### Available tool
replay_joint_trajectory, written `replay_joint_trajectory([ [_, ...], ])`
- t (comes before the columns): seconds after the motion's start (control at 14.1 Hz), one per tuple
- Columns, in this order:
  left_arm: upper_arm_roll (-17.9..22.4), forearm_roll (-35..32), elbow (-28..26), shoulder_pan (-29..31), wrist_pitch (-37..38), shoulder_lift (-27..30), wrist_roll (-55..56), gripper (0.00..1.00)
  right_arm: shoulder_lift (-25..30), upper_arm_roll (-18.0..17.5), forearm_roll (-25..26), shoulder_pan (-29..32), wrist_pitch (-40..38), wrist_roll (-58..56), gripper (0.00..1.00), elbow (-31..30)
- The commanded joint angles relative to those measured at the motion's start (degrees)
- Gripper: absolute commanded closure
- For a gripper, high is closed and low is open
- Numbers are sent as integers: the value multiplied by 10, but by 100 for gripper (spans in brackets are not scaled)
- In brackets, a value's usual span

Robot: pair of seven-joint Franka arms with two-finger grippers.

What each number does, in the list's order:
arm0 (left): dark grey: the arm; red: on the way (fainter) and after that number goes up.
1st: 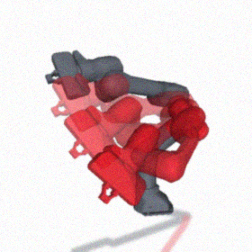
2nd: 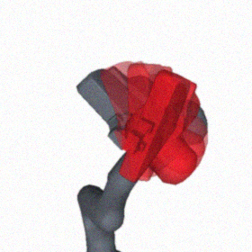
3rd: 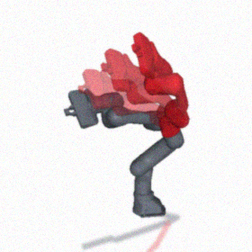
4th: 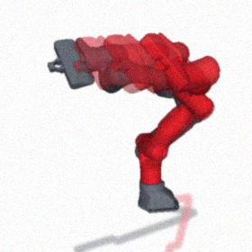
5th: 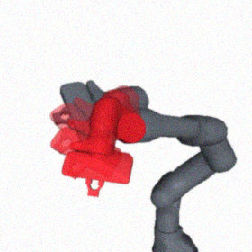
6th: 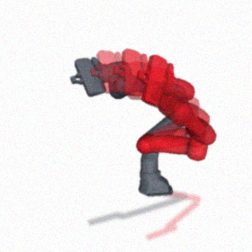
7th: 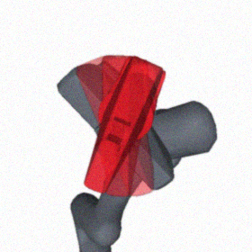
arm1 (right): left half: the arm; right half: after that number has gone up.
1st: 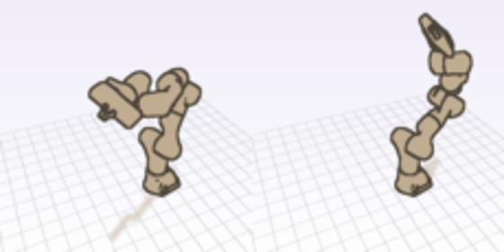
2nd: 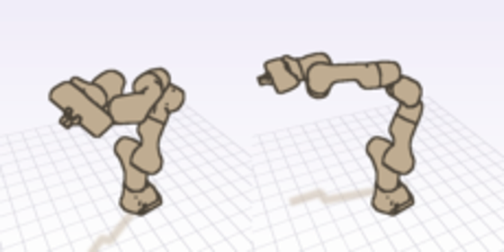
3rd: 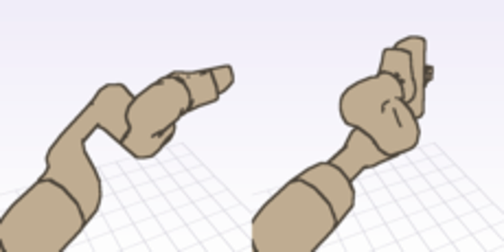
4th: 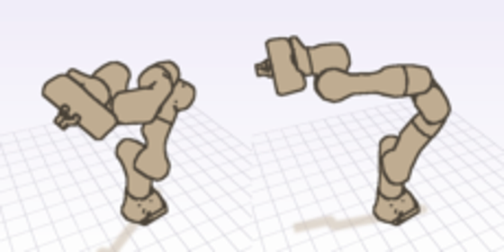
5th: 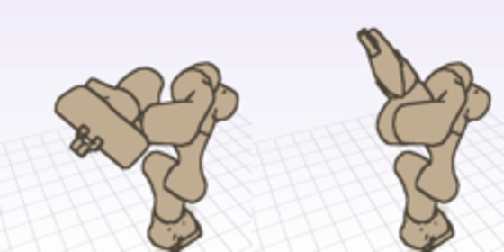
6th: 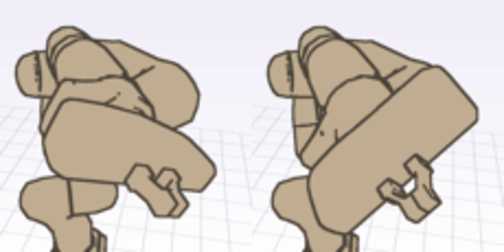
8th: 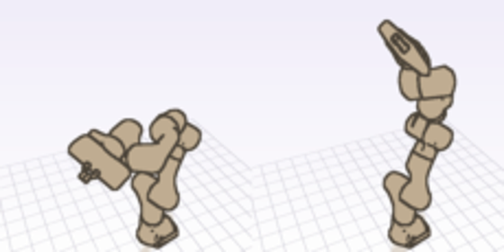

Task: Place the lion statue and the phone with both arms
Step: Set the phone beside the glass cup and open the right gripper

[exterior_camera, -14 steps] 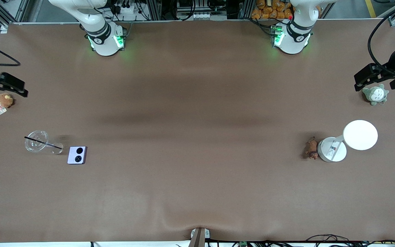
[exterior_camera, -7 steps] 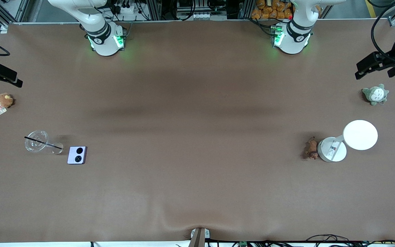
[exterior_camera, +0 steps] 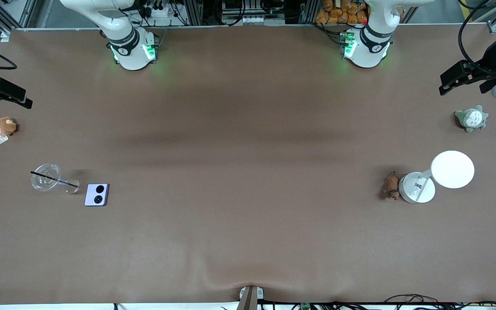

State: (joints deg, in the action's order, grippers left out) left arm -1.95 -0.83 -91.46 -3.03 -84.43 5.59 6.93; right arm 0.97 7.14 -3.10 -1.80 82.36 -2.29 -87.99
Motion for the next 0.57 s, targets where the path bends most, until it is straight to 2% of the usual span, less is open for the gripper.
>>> replay_joint_trajectory([
  [0.0, -1, 7, 8, -2, 1, 2, 4, 0, 14, 2, 5, -3, -1, 12, 0, -4],
  [0.49, -2, 7, 15, -2, 17, -2, 8, 0, 14, 2, 5, -4, -2, 12, 0, -5],
])
